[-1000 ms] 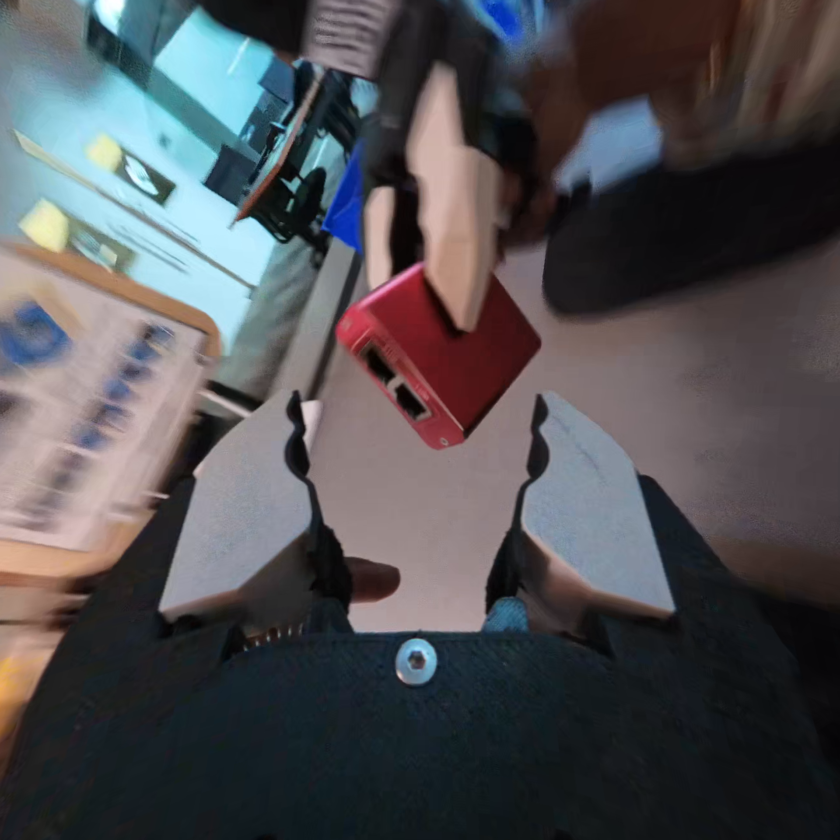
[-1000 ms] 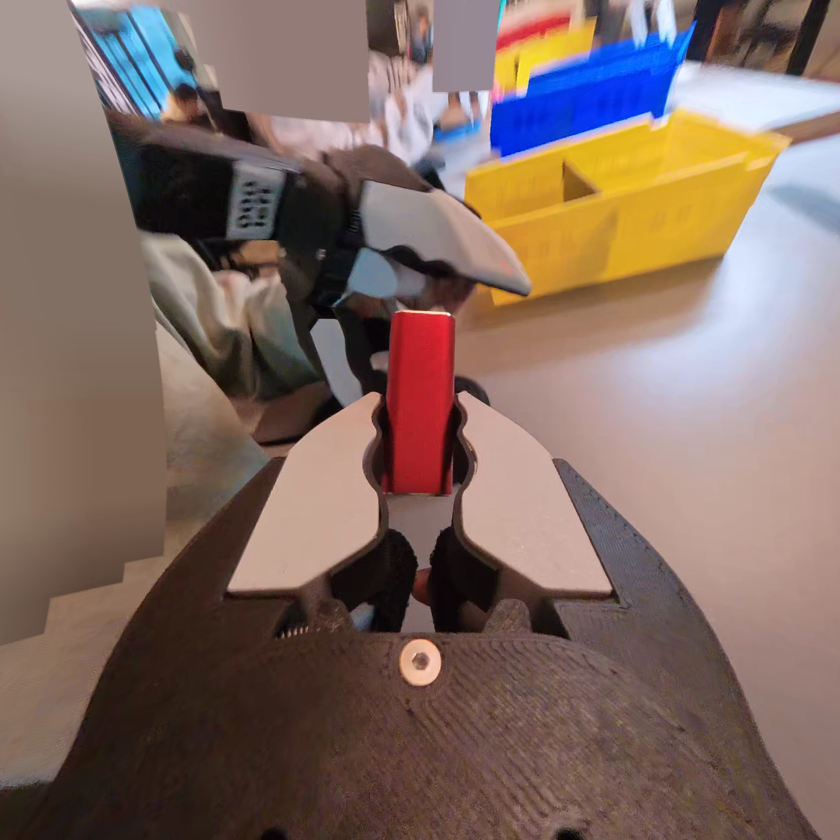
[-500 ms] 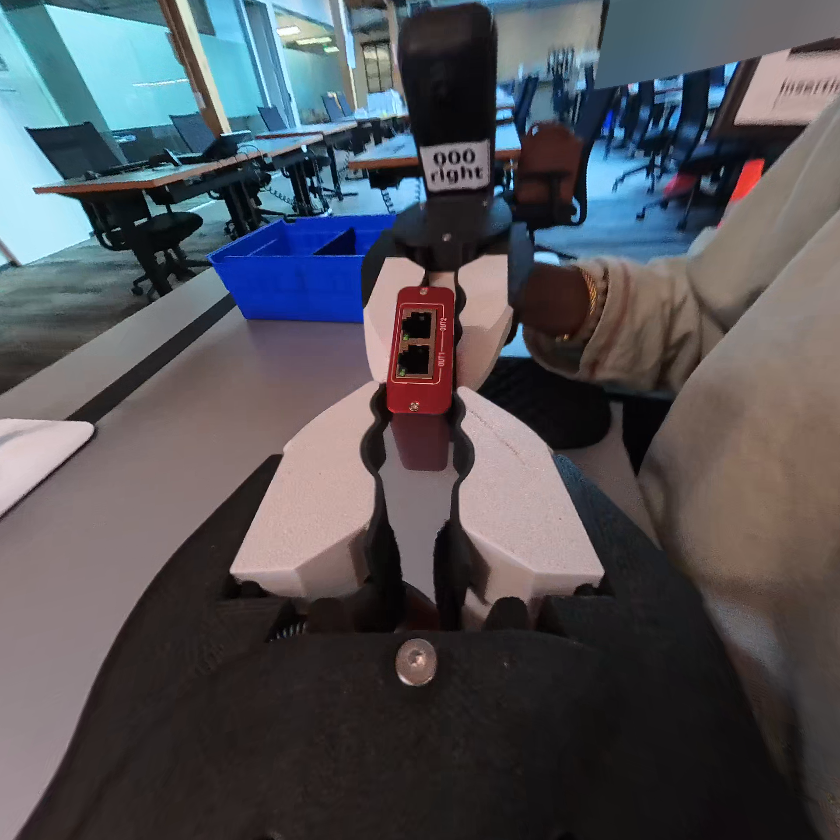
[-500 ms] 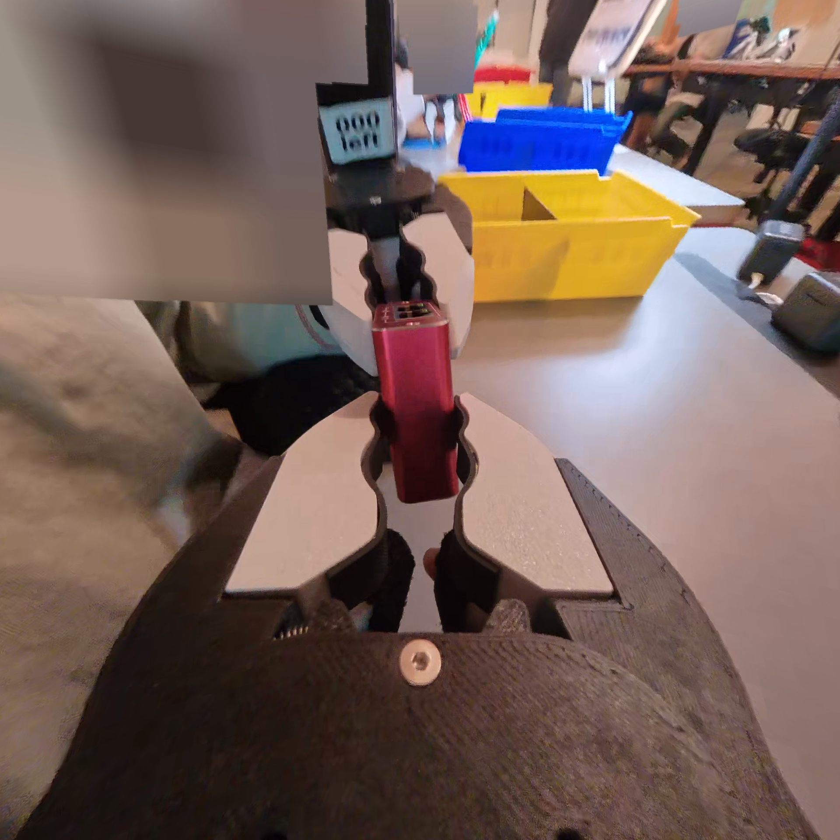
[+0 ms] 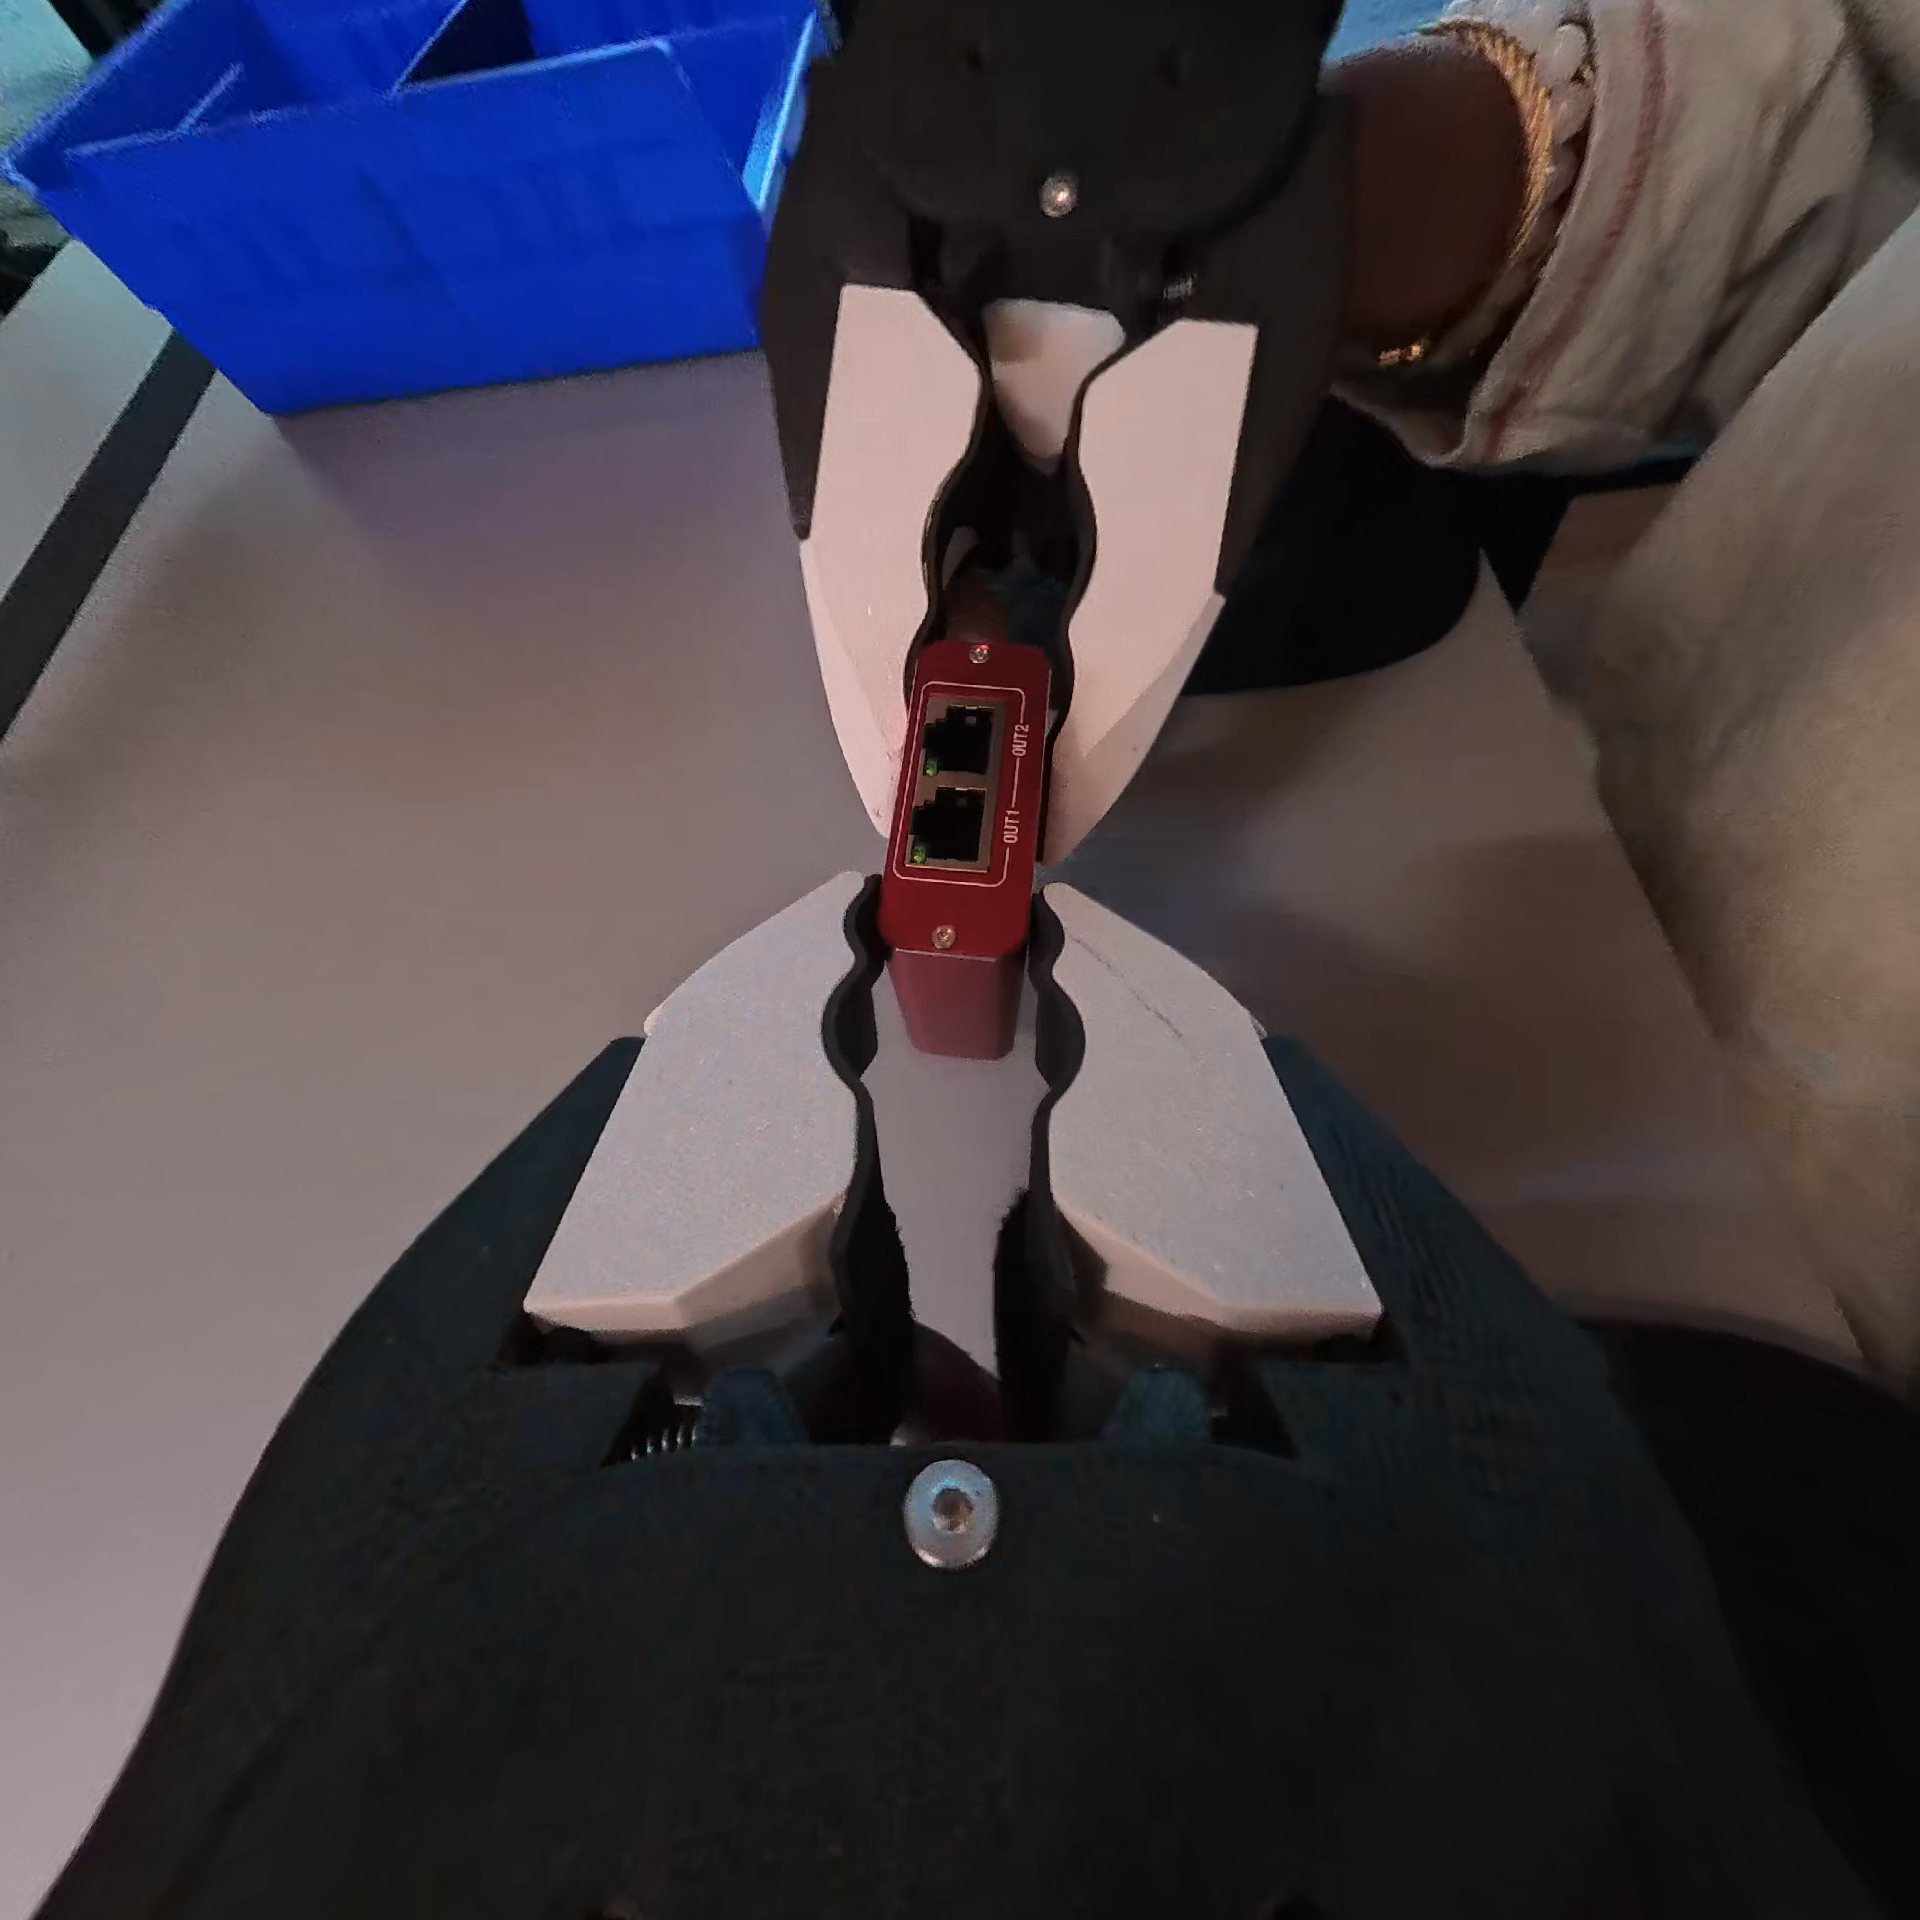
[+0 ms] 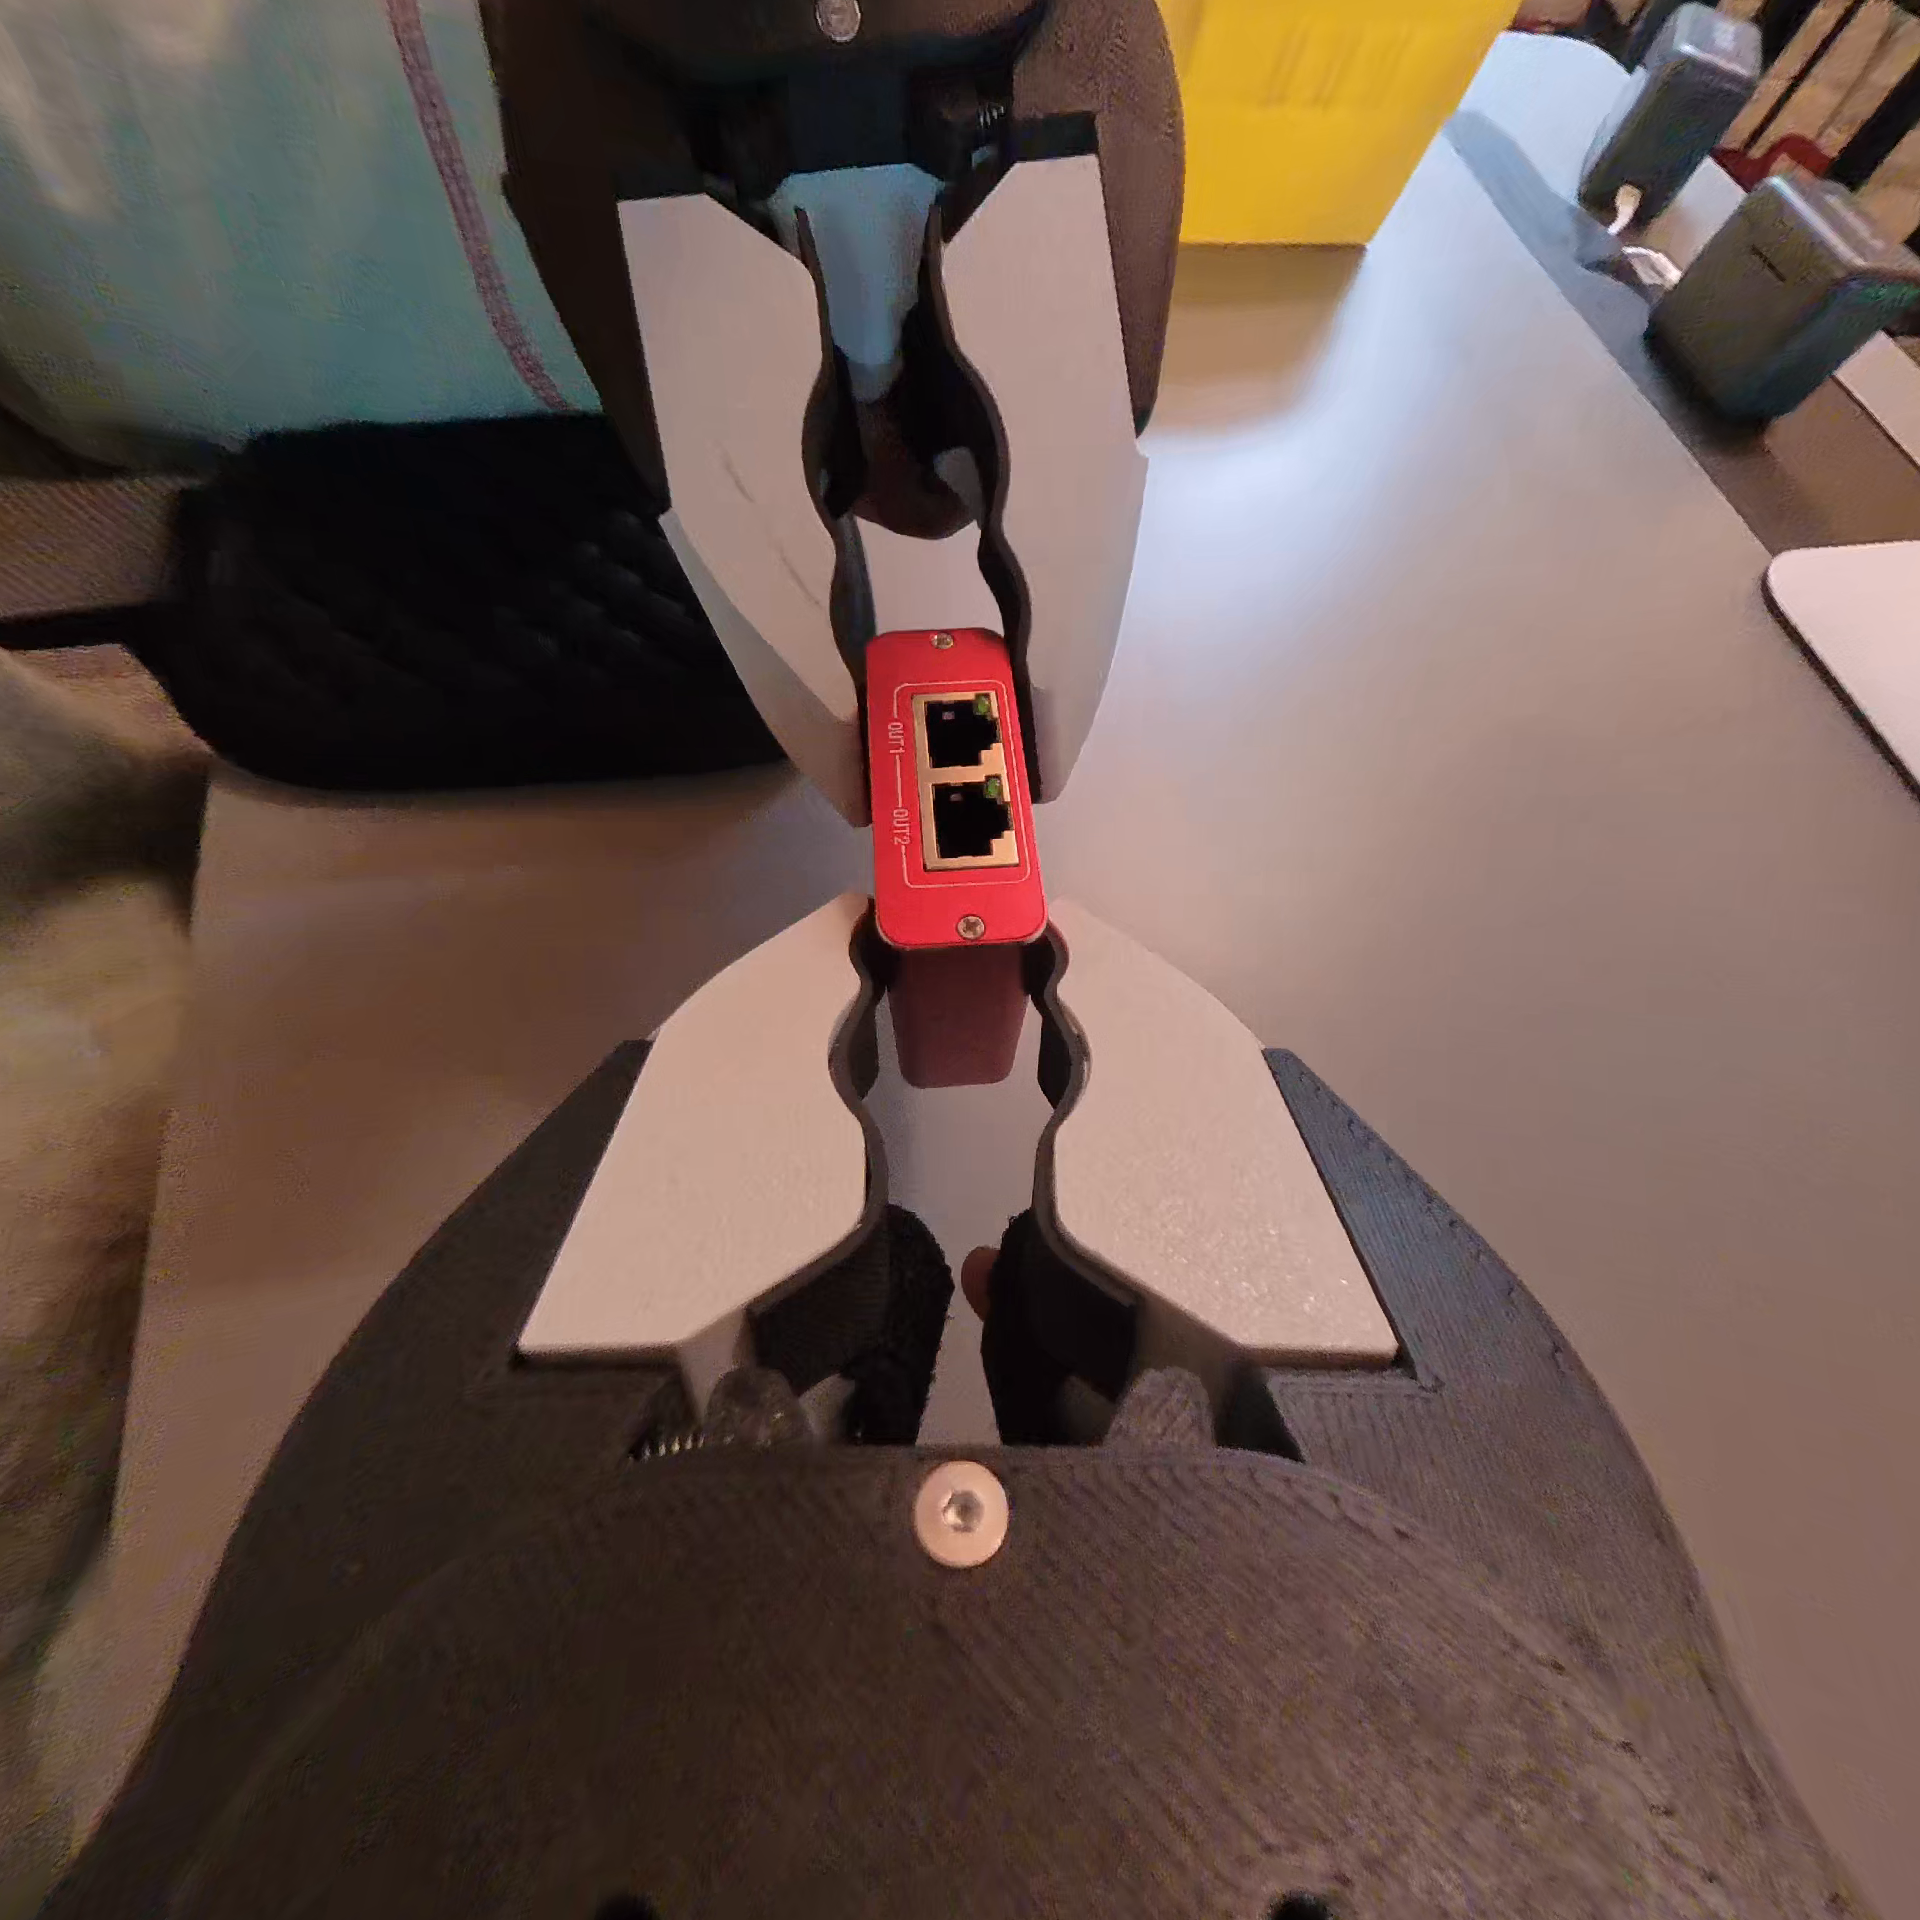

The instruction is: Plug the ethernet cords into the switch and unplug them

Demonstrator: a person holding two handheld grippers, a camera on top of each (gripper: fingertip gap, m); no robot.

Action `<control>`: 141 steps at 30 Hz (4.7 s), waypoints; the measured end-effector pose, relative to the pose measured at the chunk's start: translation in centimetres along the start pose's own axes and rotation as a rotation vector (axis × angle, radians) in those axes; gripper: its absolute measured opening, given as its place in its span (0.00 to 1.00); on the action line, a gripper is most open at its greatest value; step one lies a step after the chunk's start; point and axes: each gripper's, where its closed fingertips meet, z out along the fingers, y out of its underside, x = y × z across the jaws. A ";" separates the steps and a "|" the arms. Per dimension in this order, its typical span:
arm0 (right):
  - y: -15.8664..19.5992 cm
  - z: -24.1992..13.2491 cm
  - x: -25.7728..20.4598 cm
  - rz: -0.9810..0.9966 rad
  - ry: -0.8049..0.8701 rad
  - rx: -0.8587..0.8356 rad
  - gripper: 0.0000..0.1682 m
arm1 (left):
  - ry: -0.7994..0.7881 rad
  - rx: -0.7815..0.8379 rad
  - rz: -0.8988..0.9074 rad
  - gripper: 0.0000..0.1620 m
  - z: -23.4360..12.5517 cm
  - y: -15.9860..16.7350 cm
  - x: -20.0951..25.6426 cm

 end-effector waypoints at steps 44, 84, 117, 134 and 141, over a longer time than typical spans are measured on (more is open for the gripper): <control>1.7 -5.2 3.9 0.321 0.213 0.169 0.37 | -0.461 -0.753 -0.760 0.25 -30.4 24.6 -4.7; -12.6 -8.7 2.5 0.083 0.127 0.695 0.18 | -0.322 0.785 0.040 0.04 -18.0 -9.2 2.1; -13.4 -4.3 -4.7 -0.205 -0.074 0.403 0.06 | -0.407 0.339 0.168 0.19 -12.7 -10.0 3.5; -13.4 -4.0 -6.5 -0.188 -0.107 0.411 0.06 | -0.252 0.316 0.235 0.06 -11.1 -10.0 6.0; -14.6 -4.9 -6.9 -0.215 -0.118 0.583 0.15 | -0.195 0.498 0.174 0.06 -11.3 -10.1 6.2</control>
